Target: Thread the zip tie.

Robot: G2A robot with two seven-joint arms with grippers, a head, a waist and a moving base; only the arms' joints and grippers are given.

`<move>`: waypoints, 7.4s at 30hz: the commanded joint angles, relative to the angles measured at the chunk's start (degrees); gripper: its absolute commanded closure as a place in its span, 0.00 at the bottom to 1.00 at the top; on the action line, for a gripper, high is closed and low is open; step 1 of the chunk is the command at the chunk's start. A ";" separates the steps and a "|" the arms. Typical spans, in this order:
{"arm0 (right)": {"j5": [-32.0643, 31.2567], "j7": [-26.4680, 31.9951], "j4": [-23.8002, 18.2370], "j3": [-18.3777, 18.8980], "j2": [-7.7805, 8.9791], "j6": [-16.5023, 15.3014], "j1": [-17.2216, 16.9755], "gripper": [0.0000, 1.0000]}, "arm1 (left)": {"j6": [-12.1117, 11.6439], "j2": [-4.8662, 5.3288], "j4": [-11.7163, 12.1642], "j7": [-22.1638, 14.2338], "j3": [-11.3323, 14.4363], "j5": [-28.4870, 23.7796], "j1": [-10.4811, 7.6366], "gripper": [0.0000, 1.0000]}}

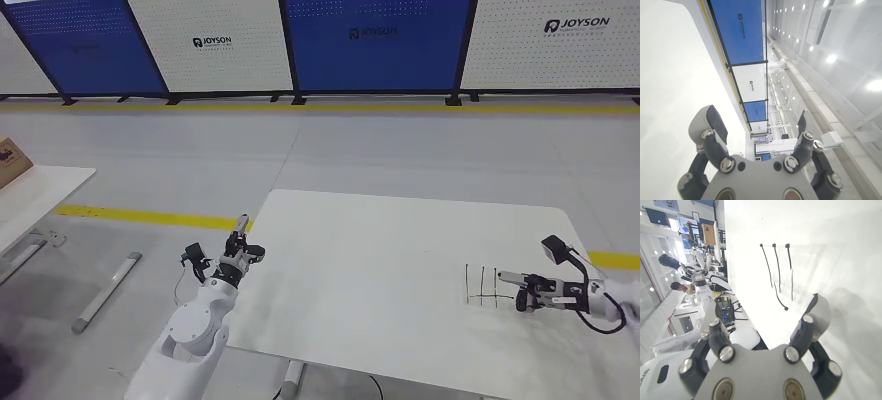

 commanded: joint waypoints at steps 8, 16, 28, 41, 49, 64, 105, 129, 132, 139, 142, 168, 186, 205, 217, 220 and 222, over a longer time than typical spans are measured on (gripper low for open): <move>0.31 1.46 4.19 -1.44 -0.80 -1.38 2.09 0.54 | 0.00 0.00 0.00 0.00 0.00 0.00 0.00 0.00; 1.69 2.82 7.89 -2.29 -1.24 -3.27 3.09 0.57 | 0.00 0.00 0.00 0.00 0.00 0.00 0.00 0.00; 3.35 2.82 10.68 -3.97 -1.02 -4.24 3.85 0.67 | 0.00 0.00 0.00 0.00 0.00 0.00 0.00 0.00; 5.53 2.82 12.63 -5.74 -0.89 -4.60 4.51 0.83 | 0.00 0.00 0.00 0.00 0.00 0.00 0.00 0.00; 6.59 2.82 13.50 -7.06 -0.76 -4.91 5.02 1.00 | 0.00 0.00 0.00 0.00 0.00 0.00 0.00 0.00; 16.25 2.82 8.06 -8.36 2.27 -5.41 2.77 1.00 | 0.00 0.00 0.00 0.00 0.00 0.00 0.00 0.00; 28.62 -14.62 -28.47 -4.50 5.37 -4.87 -8.74 1.00 | 0.00 0.00 0.00 0.00 0.00 0.00 0.00 0.00; 33.22 -15.00 -26.12 -3.35 2.17 -5.41 -9.73 1.00 | -0.19 -0.37 -4.03 -4.18 8.78 14.30 -2.65 0.00; 33.22 -15.00 -26.12 -3.35 2.17 -5.41 -9.73 1.00 | -0.19 -0.37 -4.03 -4.18 8.78 14.30 -2.65 0.00; 31.73 -18.19 -26.63 -3.27 2.01 -5.41 -10.34 1.00 | 0.13 -0.41 -3.71 -4.64 9.52 15.09 -3.04 0.00; 29.04 -21.11 -28.47 -3.66 1.43 -5.41 -10.83 1.00 | 1.06 -0.54 -3.15 -6.99 12.70 18.23 -4.71 0.00; 24.25 -22.87 -25.46 -9.34 -3.38 -5.41 -8.21 1.00 | -2.03 -1.68 3.68 -21.64 23.20 12.07 -12.63 0.00; 24.06 -22.42 -23.22 -11.16 -5.73 -5.41 -6.83 1.00 | -4.17 -1.10 4.81 -34.75 22.28 4.14 -13.32 0.00; 23.89 -23.42 -24.30 -11.63 -7.71 -5.41 -8.82 1.00 | -2.68 -2.37 6.45 -27.72 27.74 2.55 -18.71 0.00; 22.10 -26.12 -26.58 -11.50 -7.98 -5.15 -9.99 1.00 | -1.82 -2.90 7.97 -26.40 28.64 -2.18 -20.20 0.00; 21.60 -26.60 -26.97 -11.43 -8.20 -5.01 -10.39 1.00 | -2.13 -3.50 9.71 -23.33 29.65 -4.71 -21.76 0.00; 21.46 -26.80 -26.90 -11.37 -8.27 -4.84 -10.42 1.00 | -2.22 -3.61 10.09 -22.82 29.90 -4.94 -22.07 0.00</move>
